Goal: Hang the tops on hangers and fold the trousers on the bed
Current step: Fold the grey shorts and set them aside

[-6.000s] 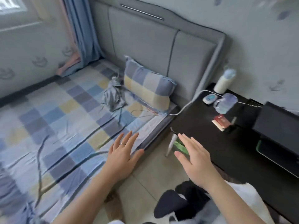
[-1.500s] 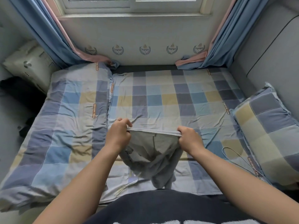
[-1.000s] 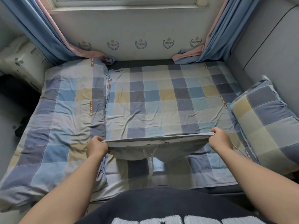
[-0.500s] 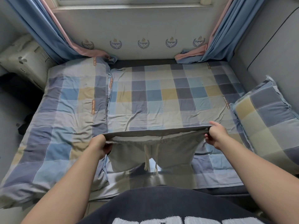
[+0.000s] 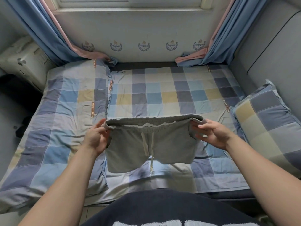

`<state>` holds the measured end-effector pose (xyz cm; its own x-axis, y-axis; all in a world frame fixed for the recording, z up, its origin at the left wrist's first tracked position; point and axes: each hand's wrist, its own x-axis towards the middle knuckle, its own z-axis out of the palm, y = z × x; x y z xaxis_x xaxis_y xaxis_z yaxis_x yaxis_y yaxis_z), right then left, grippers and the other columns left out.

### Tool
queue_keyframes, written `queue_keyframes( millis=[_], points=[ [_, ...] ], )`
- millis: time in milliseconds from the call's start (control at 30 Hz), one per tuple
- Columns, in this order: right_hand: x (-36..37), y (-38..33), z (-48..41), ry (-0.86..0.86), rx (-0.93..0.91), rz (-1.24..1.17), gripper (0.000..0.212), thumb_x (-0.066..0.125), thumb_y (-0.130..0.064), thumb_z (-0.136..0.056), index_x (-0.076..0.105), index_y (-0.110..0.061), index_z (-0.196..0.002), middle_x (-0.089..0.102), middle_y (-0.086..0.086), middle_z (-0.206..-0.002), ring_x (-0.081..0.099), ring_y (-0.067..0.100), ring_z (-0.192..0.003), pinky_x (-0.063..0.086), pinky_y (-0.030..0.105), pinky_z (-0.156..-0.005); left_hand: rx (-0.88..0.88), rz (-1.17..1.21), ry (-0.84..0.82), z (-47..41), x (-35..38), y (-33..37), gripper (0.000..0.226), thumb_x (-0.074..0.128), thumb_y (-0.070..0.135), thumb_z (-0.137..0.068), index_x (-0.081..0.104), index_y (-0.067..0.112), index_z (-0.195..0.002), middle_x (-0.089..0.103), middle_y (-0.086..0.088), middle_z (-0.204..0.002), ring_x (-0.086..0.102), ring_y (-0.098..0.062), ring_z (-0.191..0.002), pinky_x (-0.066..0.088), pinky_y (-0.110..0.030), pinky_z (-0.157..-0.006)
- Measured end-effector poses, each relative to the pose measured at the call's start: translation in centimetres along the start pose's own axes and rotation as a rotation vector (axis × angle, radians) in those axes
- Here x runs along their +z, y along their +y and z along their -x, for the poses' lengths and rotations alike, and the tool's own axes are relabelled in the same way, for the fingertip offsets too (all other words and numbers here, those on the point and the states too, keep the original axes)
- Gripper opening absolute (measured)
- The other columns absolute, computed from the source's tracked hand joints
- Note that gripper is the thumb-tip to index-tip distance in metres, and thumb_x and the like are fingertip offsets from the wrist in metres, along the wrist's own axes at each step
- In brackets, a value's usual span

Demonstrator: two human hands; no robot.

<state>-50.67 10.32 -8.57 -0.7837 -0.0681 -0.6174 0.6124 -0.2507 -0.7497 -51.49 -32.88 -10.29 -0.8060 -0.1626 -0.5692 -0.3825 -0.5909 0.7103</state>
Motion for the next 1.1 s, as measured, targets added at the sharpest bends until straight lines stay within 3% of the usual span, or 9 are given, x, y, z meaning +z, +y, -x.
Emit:
queue_keyframes(
  millis=[100,200,300,400,533,633,800,933,1100],
  points=[
    [1.0,-0.1,-0.3,0.183,-0.163,0.154,0.020,0.058,0.002,-0.095,0.065,-0.017,-0.094,0.076,-0.001,-0.082,0.071,0.009,-0.078,0.050,0.028,-0.080,0.413,-0.674,0.117,0.1,-0.1,-1.2,0.048,0.058,-0.019,-0.085,0.067,0.009,-0.123,0.068,-0.004,-0.096,0.057,-0.010,-0.071,0.050,-0.013,-0.059],
    [1.3,-0.8,-0.8,0.318,-0.329,0.254,0.015,0.060,-0.001,-0.096,0.067,-0.015,-0.096,0.073,0.001,-0.081,0.068,0.007,-0.072,0.053,0.017,-0.062,0.577,-0.901,0.079,-0.4,-0.4,-0.8,0.012,0.079,0.007,-0.085,0.076,0.010,-0.097,0.066,-0.001,-0.078,0.056,-0.013,-0.068,0.049,-0.030,-0.065],
    [1.1,-2.1,-1.5,0.400,-0.461,0.420,0.013,0.062,-0.003,-0.096,0.070,-0.013,-0.097,0.067,0.010,-0.097,0.059,0.015,-0.082,0.052,0.025,-0.075,0.645,-0.941,0.093,-0.9,0.6,1.0,0.016,0.077,0.028,-0.089,0.069,0.020,-0.078,0.061,-0.001,-0.075,0.058,-0.026,-0.076,0.047,-0.041,-0.073],
    [0.9,-4.8,-2.2,0.503,-0.604,0.582,0.010,0.066,-0.009,-0.094,0.071,-0.004,-0.100,0.062,0.019,-0.118,0.058,0.024,-0.103,0.050,0.042,-0.098,0.761,-1.025,0.187,-1.6,2.2,3.8,0.013,0.072,0.042,-0.090,0.069,0.030,-0.089,0.062,-0.002,-0.100,0.058,-0.034,-0.104,0.047,-0.047,-0.096],
    [1.8,-9.7,-1.5,0.457,-0.687,0.648,0.017,0.064,-0.026,-0.097,0.068,-0.014,-0.087,0.067,-0.001,-0.081,0.054,0.013,-0.077,0.046,0.029,-0.067,0.776,-0.833,0.108,-2.1,5.4,8.2,0.017,0.064,0.039,-0.096,0.064,0.026,-0.085,0.068,0.005,-0.087,0.063,-0.004,-0.078,0.053,-0.036,-0.078],
    [2.7,-14.1,-0.5,0.460,-0.741,0.699,0.022,0.064,-0.032,-0.096,0.068,-0.012,-0.088,0.070,0.006,-0.084,0.056,0.016,-0.078,0.049,0.040,-0.073,0.785,-0.795,0.102,-1.5,8.0,11.5,0.022,0.061,0.038,-0.099,0.060,0.025,-0.082,0.065,0.012,-0.078,0.058,0.011,-0.062,0.047,-0.011,-0.061],
    [5.5,-20.8,2.0,0.520,-0.834,0.794,0.026,0.066,-0.032,-0.094,0.067,-0.009,-0.082,0.069,0.012,-0.079,0.058,0.020,-0.073,0.048,0.040,-0.071,0.660,-0.676,0.179,-1.1,13.0,16.4,0.027,0.062,0.031,-0.099,0.063,0.015,-0.078,0.066,0.005,-0.075,0.058,-0.010,-0.066,0.046,-0.017,-0.052],
    [9.4,-25.0,4.3,0.436,-0.738,0.719,0.021,0.063,-0.017,-0.092,0.061,0.001,-0.083,0.059,0.020,-0.076,0.055,0.025,-0.071,0.045,0.038,-0.062,0.355,-0.351,-0.008,1.4,18.3,19.1,0.013,0.056,0.019,-0.104,0.064,0.011,-0.110,0.066,-0.012,-0.110,0.064,-0.024,-0.094,0.055,-0.037,-0.095],
    [15.1,-27.6,8.4,0.079,-0.546,0.424,0.002,0.059,-0.010,-0.093,0.061,-0.010,-0.094,0.058,0.012,-0.073,0.059,0.023,-0.057,0.052,0.030,-0.053,0.251,-0.177,-0.316,6.7,24.3,19.9,0.029,0.040,0.010,-0.108,0.065,0.002,-0.095,0.070,-0.013,-0.081,0.070,-0.021,-0.063,0.060,-0.027,-0.054]
  ],
)
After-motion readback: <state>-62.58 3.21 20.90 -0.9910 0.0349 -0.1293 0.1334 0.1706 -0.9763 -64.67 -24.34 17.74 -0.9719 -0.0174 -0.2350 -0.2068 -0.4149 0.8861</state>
